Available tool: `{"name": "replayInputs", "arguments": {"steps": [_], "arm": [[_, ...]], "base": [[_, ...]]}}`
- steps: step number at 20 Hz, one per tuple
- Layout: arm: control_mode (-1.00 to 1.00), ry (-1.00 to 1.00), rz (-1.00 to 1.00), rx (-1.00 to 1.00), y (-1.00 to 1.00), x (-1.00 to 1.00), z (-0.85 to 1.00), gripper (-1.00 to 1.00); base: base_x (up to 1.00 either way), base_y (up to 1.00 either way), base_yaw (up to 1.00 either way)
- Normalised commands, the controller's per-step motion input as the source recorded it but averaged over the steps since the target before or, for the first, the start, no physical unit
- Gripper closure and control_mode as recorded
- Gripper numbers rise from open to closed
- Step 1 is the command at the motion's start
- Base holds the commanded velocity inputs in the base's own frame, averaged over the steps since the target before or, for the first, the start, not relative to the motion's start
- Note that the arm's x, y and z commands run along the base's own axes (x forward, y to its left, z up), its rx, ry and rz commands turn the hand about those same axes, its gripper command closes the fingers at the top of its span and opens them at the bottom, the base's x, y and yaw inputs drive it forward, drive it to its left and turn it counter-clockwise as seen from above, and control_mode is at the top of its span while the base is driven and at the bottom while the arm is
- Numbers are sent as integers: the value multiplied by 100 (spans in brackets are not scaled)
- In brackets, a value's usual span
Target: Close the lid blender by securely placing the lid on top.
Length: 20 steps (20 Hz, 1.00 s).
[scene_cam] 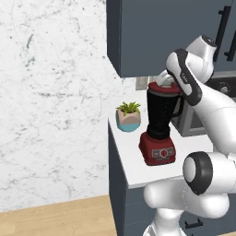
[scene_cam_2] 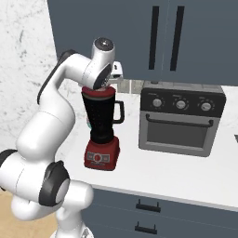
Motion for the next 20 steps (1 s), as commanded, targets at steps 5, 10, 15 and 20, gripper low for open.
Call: {"name": "replayInputs", "arguments": {"steps": [5,10,15,20], "arm": [[-100,-11,8,0,0,-3,-51,100],[-100,-17,4,-5,-30,-3,-27,100],[-100,-9,0,-11,-40,-15,-37,100],[-100,-4,0,-13,-12,-5,-59,100]], "base": [[0,0,0],[0,0,0],[0,0,0],[0,0,0]]}}
